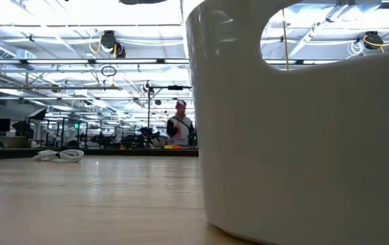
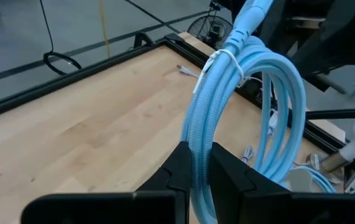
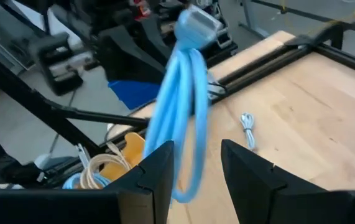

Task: Sort cables
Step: Put the left blue HDMI cable into the yellow bin

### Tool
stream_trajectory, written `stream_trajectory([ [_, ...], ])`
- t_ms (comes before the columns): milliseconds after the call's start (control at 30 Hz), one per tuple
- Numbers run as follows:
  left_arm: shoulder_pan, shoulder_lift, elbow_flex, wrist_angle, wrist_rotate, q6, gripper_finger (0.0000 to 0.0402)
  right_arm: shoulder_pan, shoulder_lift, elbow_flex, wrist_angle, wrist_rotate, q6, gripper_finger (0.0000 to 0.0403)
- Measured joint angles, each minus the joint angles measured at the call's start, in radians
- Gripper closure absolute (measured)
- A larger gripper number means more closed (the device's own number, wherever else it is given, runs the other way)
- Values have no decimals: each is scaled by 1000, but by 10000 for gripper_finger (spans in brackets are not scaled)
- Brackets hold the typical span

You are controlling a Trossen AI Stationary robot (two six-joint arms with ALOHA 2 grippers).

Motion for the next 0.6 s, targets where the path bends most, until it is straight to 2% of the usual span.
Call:
stream_trajectory([
  [333, 28, 0, 0, 1, 1, 43, 368, 6, 43, -1, 107, -119, 58, 275],
  [600, 65, -1, 1, 31, 26, 72, 368, 19, 59, 1, 157, -161, 71, 264],
])
